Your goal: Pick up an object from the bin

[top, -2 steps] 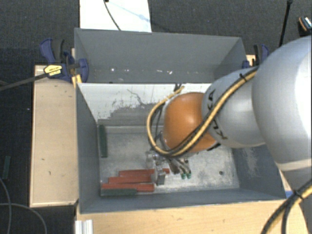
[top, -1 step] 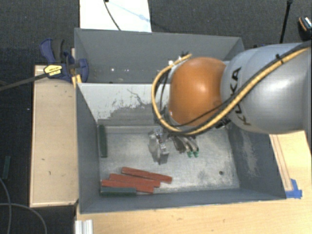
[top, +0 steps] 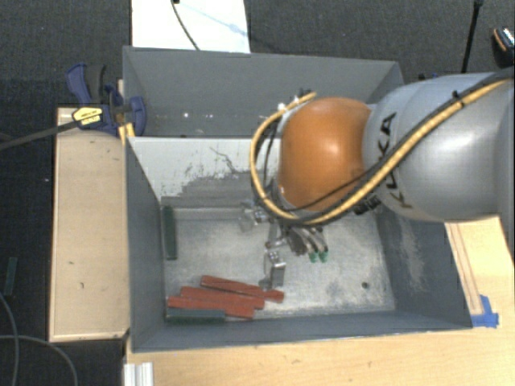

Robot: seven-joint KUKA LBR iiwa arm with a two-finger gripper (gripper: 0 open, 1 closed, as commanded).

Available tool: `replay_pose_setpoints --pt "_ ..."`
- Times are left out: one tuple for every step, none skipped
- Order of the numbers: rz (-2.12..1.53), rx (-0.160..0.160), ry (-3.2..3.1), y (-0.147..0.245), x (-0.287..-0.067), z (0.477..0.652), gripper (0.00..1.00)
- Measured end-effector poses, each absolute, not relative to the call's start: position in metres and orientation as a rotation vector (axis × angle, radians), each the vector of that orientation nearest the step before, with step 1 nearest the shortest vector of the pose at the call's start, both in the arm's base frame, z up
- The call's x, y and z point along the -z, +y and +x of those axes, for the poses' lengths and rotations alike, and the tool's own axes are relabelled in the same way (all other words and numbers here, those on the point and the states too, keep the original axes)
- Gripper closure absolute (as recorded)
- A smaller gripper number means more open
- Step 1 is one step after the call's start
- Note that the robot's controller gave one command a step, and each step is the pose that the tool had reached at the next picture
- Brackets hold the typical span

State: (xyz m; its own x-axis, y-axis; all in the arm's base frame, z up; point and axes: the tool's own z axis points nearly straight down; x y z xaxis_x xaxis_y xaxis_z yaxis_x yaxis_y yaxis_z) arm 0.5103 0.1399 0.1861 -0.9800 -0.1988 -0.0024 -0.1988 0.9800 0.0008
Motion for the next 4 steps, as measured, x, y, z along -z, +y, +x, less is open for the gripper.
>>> replay_pose_setpoints --pt "-0.423 -0.003 3.101 0.135 -0.071 0.483 0.0" --pt "-0.412 -0.005 3.094 0.135 -0.076 0.485 1.0" --pt "-0.407 -0.005 3.089 0.135 -0.076 0.487 0.0" --pt "-0.532 -0.003 3.07 0.173 -0.074 0.486 0.0"
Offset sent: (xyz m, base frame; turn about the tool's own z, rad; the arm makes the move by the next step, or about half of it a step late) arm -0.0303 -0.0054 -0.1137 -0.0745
